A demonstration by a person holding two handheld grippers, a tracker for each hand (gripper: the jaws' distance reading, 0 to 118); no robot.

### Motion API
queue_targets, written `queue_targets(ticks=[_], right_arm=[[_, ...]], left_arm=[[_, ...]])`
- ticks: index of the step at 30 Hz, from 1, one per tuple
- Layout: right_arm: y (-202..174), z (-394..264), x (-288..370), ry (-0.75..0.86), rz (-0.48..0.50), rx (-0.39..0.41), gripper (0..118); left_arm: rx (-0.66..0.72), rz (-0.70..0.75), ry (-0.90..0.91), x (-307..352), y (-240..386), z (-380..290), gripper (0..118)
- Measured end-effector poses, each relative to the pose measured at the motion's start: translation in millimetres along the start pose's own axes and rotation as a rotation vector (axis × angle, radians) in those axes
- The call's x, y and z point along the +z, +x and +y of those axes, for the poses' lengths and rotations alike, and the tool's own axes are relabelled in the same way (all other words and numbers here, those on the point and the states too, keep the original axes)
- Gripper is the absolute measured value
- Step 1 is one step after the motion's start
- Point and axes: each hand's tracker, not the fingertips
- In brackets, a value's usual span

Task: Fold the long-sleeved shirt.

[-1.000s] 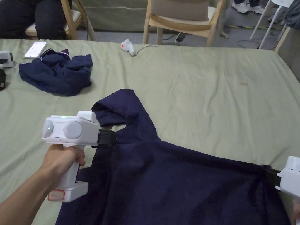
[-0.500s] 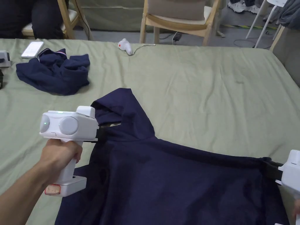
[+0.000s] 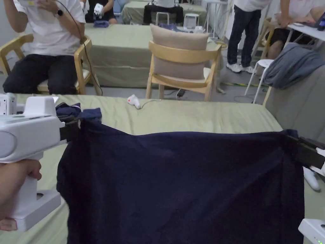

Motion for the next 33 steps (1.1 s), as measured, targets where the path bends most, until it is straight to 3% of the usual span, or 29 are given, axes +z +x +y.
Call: queue_targets(ticks=[9,12,14,25,29,33], right_arm=[[-62,156,31,0.208,0.057,0.126,7],[-82,208,27,0.242,0.025,0.177,7],[-94,244,19,0.258,0.008,0.201,7],[-126,384,-46,0.343,-0.065,0.210,7],[-133,413,-76,0.360,-0.098,0.250,7],[-138,433,-105,0.381,-0.122,0.247,7]], left_arm=[[-0.133,0.059,0.252,72,21,148,5],[-0.183,0.105,0.309,78,33,200,5],[-0.146,0.105,0.335,81,35,235,4],[-0.225,0.268,0.487,50,58,406,4],[-0.100,0.245,0.488,28,49,452,4],[-0.207,0.315,0.501,1,54,480,4]])
